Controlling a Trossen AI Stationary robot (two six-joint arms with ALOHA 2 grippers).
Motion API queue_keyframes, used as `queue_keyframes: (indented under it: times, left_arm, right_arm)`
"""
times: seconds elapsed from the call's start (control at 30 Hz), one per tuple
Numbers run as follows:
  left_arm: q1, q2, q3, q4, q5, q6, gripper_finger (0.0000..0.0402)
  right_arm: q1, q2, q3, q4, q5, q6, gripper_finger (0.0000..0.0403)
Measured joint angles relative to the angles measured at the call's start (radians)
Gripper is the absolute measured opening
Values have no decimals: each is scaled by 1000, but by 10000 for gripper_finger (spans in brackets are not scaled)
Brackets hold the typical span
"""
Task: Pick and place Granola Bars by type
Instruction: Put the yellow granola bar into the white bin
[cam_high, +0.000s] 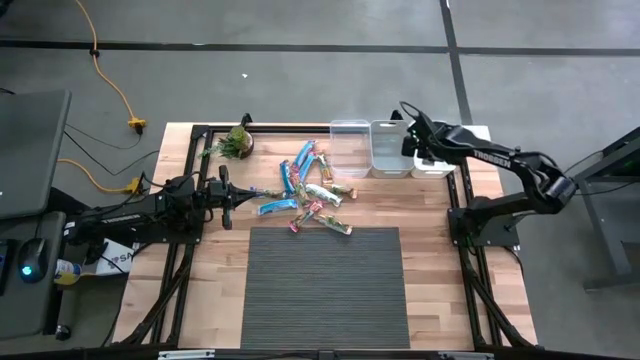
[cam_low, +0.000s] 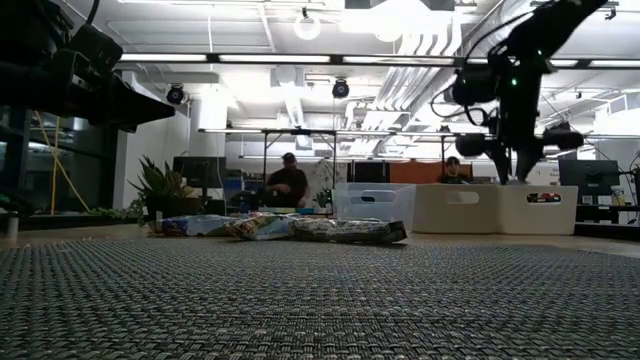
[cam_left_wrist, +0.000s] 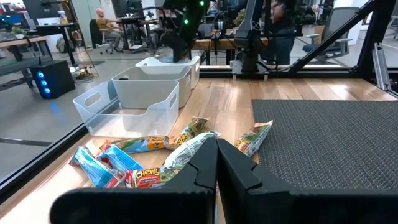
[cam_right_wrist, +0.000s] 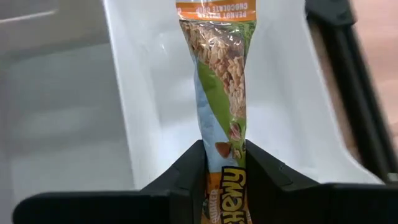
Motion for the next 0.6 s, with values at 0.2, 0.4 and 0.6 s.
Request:
queue_keyframes:
  times: [0.2, 0.4, 0.6]
  left_arm:
    - [0, 0, 0, 0, 0, 0, 1]
    - [0, 0, 0, 0, 0, 0, 1]
    - [0, 0, 0, 0, 0, 0, 1]
  right_arm:
    - [-30, 0, -92, 147, -44, -51, 76]
    - [-35, 0, -105, 166, -39, -122, 81]
    - [-35, 0, -105, 166, -43, -135, 117]
